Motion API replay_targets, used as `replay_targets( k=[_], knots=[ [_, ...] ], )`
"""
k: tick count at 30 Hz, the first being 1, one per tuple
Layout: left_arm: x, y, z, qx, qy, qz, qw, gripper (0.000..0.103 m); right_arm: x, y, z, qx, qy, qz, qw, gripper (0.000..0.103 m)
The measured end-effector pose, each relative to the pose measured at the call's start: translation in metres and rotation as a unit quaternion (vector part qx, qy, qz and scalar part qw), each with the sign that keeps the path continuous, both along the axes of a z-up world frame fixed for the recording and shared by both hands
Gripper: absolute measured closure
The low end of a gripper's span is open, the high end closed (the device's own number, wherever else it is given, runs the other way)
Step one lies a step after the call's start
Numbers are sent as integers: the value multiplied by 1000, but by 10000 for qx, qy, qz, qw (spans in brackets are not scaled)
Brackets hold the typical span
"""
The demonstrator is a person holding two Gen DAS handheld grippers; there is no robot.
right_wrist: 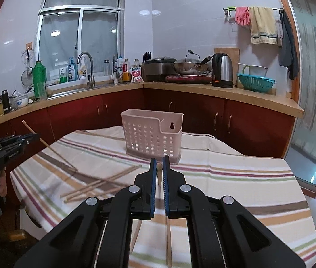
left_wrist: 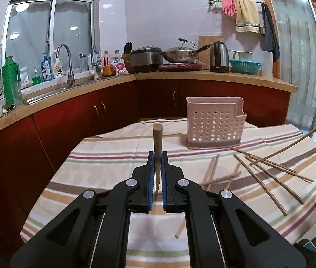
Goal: Organize utensils
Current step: 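Lift and carry the chopsticks over the plastic holder with both tools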
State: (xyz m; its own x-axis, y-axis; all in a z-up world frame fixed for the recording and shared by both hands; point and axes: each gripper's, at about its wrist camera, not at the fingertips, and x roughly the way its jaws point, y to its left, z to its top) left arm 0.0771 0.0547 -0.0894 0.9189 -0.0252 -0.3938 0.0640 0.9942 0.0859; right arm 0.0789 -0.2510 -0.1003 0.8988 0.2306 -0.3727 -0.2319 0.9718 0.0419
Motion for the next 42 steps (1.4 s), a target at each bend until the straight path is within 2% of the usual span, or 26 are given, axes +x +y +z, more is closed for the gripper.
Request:
replay_targets(
  k=[8, 14, 18, 31, 36, 42],
  knots=[
    [25, 1, 9, 8, -90, 13, 10000, 97, 33, -2, 10, 192, -128, -44, 9997, 97],
    [41, -3, 27, 26, -280, -106, 9995, 97, 48, -1, 33, 267, -382, -82, 9989, 97],
    [54, -6, 45, -186, -353, -254, 9989, 97, 58, -2, 49, 301, -428, -39, 9986, 97],
    [90, -29, 118, -386, -997, -716, 9917, 97, 96, -14, 110, 292, -470, 114, 9984, 97],
    [116, -41, 138, -531, -1052, -885, 9891, 97, 124, -19, 115, 293, -194, 214, 9992, 97],
    [144, -56, 147, -521, -996, -1032, 9883, 97, 151, -18, 111, 247, 131, 316, 9991, 97]
  ],
)
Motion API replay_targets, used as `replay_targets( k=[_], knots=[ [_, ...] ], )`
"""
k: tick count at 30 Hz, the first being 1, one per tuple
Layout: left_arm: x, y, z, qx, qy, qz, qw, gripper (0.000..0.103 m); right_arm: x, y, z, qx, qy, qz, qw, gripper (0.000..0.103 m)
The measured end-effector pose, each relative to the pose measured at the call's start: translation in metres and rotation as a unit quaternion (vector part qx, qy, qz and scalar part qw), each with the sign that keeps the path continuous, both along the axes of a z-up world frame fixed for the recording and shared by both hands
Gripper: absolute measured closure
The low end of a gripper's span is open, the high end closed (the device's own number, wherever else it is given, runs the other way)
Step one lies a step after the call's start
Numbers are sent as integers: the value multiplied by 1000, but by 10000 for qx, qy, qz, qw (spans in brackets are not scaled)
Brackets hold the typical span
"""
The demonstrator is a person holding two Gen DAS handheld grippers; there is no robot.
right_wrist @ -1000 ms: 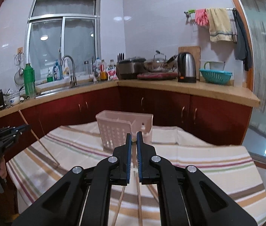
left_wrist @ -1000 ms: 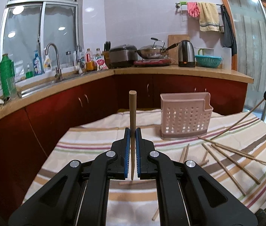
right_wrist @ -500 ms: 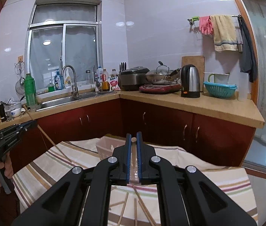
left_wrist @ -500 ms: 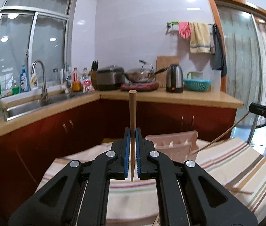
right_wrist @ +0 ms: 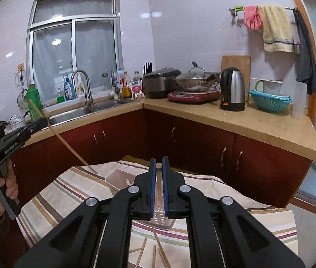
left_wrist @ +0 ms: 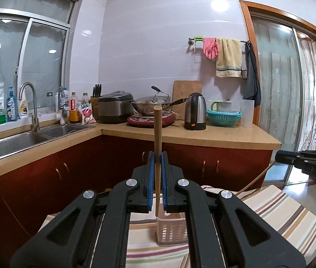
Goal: Organize utensils
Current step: 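Lift and carry the chopsticks over the plastic holder with both tools, then open both tools to drop the chopsticks into the holder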
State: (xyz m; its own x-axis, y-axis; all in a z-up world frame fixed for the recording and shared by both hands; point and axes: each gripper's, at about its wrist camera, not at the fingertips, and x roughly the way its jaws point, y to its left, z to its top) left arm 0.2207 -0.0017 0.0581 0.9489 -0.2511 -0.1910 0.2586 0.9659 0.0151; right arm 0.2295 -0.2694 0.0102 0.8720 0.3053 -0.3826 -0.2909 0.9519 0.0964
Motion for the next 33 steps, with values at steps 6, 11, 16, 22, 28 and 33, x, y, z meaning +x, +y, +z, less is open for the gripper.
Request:
replay_targets(
  k=[6, 11, 16, 22, 28, 33],
  knots=[
    [25, -15, -10, 63, 176, -97, 9998, 97, 21, 0, -14, 26, 277, 76, 9996, 97],
    [46, -22, -27, 125, 422, -145, 9989, 97, 37, -2, -25, 72, 448, 108, 9989, 97],
    [70, -30, -51, 247, 748, -171, 9967, 97, 54, -3, -42, 151, 662, 139, 9976, 97],
    [99, -31, -84, 194, 1275, -153, 9915, 97, 68, -7, -53, 290, 711, 80, 9970, 97],
    [108, -23, -102, 12, 1479, 36, 9890, 48, 76, -12, -57, 358, 696, -103, 9969, 77],
    [100, -18, -104, 97, 1419, 179, 9897, 36, 63, -13, -58, 225, 520, -303, 9979, 53]
  ],
)
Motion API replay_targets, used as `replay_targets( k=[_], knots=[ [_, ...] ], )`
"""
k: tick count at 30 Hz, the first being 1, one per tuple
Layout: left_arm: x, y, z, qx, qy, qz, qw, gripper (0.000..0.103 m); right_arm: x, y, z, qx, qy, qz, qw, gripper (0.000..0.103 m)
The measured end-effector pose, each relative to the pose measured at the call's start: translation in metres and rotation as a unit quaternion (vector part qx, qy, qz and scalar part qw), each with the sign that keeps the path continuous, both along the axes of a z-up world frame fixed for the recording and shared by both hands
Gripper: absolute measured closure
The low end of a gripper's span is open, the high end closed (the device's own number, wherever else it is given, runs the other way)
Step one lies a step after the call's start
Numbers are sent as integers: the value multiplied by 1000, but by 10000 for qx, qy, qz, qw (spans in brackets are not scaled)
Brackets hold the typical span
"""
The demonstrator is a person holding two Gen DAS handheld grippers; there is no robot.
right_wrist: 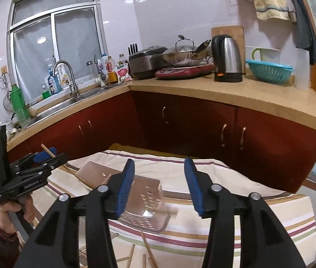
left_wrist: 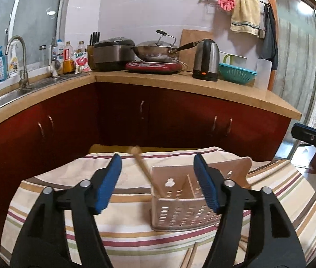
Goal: Organize utensils
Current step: 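Open both tools to drop the chopsticks into the holder, then move both tools back down to the remaining chopsticks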
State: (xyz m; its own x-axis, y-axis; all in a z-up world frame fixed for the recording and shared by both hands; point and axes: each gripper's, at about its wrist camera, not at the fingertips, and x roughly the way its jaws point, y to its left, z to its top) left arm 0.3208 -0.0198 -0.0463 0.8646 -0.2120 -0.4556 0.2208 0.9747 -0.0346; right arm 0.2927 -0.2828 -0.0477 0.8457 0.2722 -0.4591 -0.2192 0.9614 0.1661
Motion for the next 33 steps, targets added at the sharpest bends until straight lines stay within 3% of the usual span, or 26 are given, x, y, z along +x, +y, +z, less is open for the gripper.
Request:
replay_targets(
  k=[5, 11, 16, 23, 26, 33],
  knots=[
    [-22, 6, 4, 10, -181, 167, 9997, 25, -18, -6, 4, -51, -215, -233, 9995, 40],
    [-74, 15, 2, 143, -667, 393, 9969, 24, -70, -8, 0, -167, -569, -557, 9967, 38],
    [-117, 23, -19, 250, -754, 452, 9958, 24, -112, -4, -30, -179, -549, -665, 9961, 38],
    [-170, 35, -62, 366, -465, 547, 9967, 24, -170, 7, -97, -435, -279, -807, 9954, 39],
    [-191, 35, -85, 495, -218, 515, 9972, 25, -187, 10, -132, -480, 92, -763, 9959, 45],
    [-222, 29, -128, 726, 249, 235, 9968, 42, -215, 10, -180, -466, 649, -679, 9945, 50]
  ],
)
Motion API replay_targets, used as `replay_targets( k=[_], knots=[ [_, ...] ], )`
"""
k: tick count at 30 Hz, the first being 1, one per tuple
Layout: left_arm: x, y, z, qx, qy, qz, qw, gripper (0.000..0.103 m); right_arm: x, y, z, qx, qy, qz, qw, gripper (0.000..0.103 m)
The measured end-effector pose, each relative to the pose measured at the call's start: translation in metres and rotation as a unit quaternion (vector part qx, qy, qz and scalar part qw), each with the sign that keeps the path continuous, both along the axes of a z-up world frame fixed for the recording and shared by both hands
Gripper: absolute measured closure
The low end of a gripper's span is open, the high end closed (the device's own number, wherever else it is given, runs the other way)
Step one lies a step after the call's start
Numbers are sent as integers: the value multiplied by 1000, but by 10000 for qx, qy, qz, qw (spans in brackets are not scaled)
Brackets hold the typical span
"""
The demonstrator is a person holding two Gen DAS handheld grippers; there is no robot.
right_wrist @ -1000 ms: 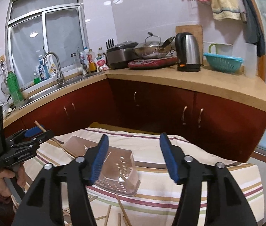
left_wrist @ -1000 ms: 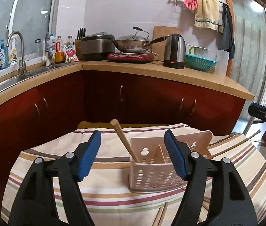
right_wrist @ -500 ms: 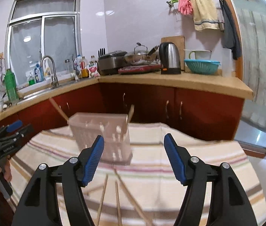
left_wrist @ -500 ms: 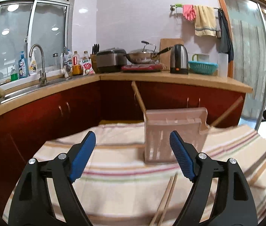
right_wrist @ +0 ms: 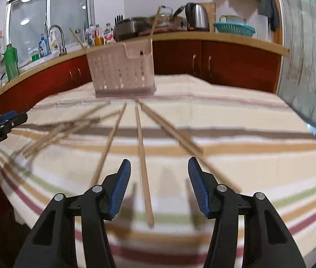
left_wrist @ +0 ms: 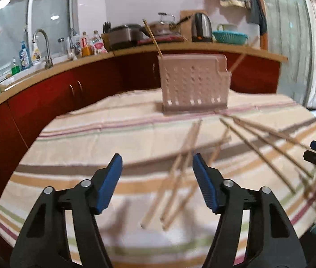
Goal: Organize utensils
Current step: 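Move both tools back down to the remaining chopsticks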
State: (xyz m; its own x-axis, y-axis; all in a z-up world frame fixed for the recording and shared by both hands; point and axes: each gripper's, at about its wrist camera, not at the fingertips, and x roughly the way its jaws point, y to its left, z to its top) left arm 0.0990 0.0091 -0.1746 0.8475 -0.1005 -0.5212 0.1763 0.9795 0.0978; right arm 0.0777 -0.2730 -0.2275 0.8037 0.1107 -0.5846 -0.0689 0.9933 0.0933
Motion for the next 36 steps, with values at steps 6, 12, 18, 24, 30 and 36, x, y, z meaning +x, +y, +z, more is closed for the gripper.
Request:
replay_targets(
  k=[6, 12, 18, 24, 30, 36],
  knots=[
    [-11, -1, -22, -31, 390, -153, 9991, 60, -10, -1, -14, 127, 169, 7, 9998, 52],
    [-18, -3, -34, 9, 643, -266, 9976, 66, -15, 1, -14, 130, 111, 30, 9998, 53],
    [-19, 2, -45, -76, 945, -261, 9952, 73, -16, 2, -15, 160, 111, 26, 9998, 52],
    [-19, -5, -49, -202, 1073, -525, 9926, 80, -16, 3, -16, 156, 136, 60, 9998, 52],
    [-13, -12, -50, -232, 1045, -537, 9928, 79, -16, 2, -16, 169, 136, 53, 9998, 52],
    [-13, -17, -52, -184, 954, -600, 9935, 83, -18, 3, -19, 149, 129, 88, 9998, 53]
  ],
)
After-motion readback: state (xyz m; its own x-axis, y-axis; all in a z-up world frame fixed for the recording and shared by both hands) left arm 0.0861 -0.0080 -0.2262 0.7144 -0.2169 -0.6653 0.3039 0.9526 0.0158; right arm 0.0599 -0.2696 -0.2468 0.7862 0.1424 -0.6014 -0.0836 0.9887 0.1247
